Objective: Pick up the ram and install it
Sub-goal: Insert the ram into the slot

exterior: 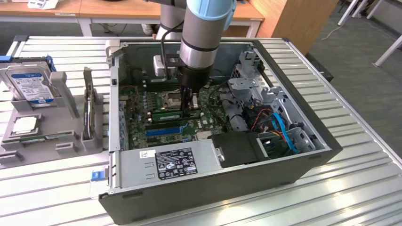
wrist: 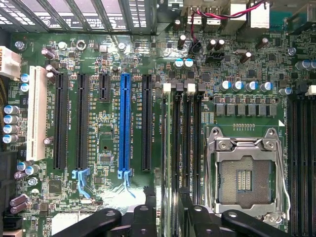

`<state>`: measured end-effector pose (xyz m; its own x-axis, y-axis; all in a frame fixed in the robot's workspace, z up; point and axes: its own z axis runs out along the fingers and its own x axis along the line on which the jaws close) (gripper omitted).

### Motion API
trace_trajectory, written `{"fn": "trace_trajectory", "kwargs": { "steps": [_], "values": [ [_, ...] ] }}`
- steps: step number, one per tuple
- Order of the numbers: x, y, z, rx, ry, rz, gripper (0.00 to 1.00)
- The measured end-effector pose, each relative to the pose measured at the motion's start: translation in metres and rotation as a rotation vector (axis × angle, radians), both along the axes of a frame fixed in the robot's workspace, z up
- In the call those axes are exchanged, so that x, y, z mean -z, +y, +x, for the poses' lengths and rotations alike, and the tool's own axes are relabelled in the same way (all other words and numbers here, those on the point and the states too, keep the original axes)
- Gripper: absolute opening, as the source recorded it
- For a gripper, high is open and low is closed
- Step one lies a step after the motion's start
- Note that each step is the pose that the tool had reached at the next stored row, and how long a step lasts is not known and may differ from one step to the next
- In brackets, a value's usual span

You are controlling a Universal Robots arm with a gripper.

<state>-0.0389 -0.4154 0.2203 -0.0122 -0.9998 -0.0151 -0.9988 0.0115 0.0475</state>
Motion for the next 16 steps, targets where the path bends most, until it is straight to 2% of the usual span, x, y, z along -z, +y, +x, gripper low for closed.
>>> {"fn": "trace_trajectory", "kwargs": {
  "steps": [5, 6, 16],
  "values": [
    [0.0000, 0.0000, 0.0000, 0.000, 0.0000, 0.0000, 0.32],
    [0.0000, 0.0000, 0.0000, 0.000, 0.0000, 0.0000, 0.38],
    [-0.0033, 0.0000, 0.0000, 0.000, 0.0000, 0.0008, 0.38]
  ]
}}
